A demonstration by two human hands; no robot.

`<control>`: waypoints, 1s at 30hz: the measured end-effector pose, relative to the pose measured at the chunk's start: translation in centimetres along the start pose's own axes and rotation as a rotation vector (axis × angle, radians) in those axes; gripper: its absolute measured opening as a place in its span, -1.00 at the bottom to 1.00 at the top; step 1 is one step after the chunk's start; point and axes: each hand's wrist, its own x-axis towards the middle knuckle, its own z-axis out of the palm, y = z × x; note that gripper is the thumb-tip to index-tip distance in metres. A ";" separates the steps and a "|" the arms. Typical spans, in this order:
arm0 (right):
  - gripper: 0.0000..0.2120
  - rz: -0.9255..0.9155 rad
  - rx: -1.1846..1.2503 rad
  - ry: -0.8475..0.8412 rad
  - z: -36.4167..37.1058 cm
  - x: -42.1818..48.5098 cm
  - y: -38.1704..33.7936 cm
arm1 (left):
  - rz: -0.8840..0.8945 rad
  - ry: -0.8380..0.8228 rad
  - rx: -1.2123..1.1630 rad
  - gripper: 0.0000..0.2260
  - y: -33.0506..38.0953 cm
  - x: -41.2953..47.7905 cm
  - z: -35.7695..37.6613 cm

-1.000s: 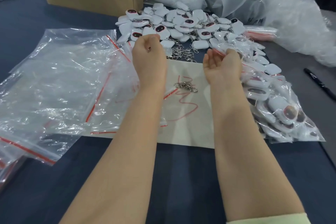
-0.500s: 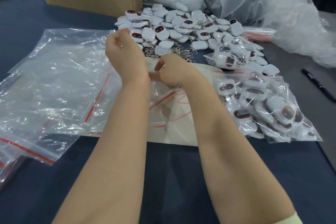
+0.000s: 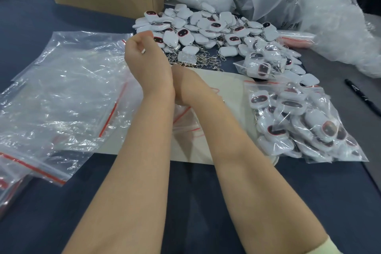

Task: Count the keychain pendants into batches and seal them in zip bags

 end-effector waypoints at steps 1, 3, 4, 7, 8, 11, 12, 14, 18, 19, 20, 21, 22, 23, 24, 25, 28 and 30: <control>-0.72 -0.011 -0.044 -0.021 -0.1 0.2 -0.1 | 0.006 -0.005 0.004 -0.85 0.0 0.0 0.0; -0.73 -0.037 -0.088 -0.063 -0.6 0.3 -0.2 | 0.024 -0.015 0.017 -0.85 0.0 0.0 0.1; -0.75 -0.061 -0.090 -0.072 -0.9 0.1 -0.2 | 0.030 -0.020 0.024 -0.85 -0.1 -0.1 0.1; -0.85 -0.115 0.073 0.041 -0.9 -0.5 0.8 | 0.039 -0.035 0.043 -0.84 -0.2 -0.2 0.1; -0.87 -0.119 0.162 0.108 -1.0 -0.7 1.1 | 0.054 -0.044 0.059 -0.83 -0.3 -0.2 0.1; -0.91 -0.039 0.524 0.283 -1.8 -0.5 2.7 | 0.145 -0.164 0.203 -0.87 -0.5 -0.1 0.1; -0.94 0.017 0.714 0.313 -2.3 -0.7 3.3 | 0.182 -0.248 0.298 -0.90 -0.7 -0.3 0.2; -0.90 0.145 0.940 0.386 -2.9 -0.8 4.7 | 0.239 -0.438 0.481 -0.92 -1.2 -0.9 0.4; -0.92 0.277 1.385 0.439 -3.5 -1.1 7.0 | 0.248 -0.806 0.654 -0.70 -1.9 -2.2 0.4; -0.83 0.304 1.448 0.402 -3.6 -1.3 7.2 | 0.230 -0.886 0.664 -0.59 -1.9 -2.3 0.3; -0.78 0.323 1.461 0.363 -4.0 -1.7 7.1 | 0.220 -0.958 0.678 -0.49 -1.8 -2.3 0.3; -0.78 0.310 1.521 0.346 -4.0 -1.5 7.4 | 0.223 -1.013 0.698 -0.41 -1.7 -2.3 0.2; -0.78 0.282 1.644 0.310 -4.1 -1.6 7.4 | 0.254 -1.045 0.734 -0.40 -1.6 -2.4 0.2; -0.74 0.249 1.835 0.296 -4.1 -2.0 7.3 | 0.326 -1.045 0.792 -0.43 -1.4 -2.4 0.3; -0.72 0.240 2.011 0.271 -4.0 -2.0 7.4 | 0.432 -1.003 0.858 -0.50 -1.2 -2.5 0.4; -0.76 0.227 2.130 0.269 -3.8 -1.7 7.5 | 0.535 -0.920 0.908 -0.59 -0.8 -2.6 0.5; -0.82 0.262 2.033 0.242 -3.3 -1.1 6.9 | 0.699 -0.564 0.962 -0.61 1.2 -2.9 0.5; -0.81 0.289 1.796 0.265 -3.2 -0.7 6.4 | 0.737 -0.382 1.051 -0.60 2.6 -2.8 0.0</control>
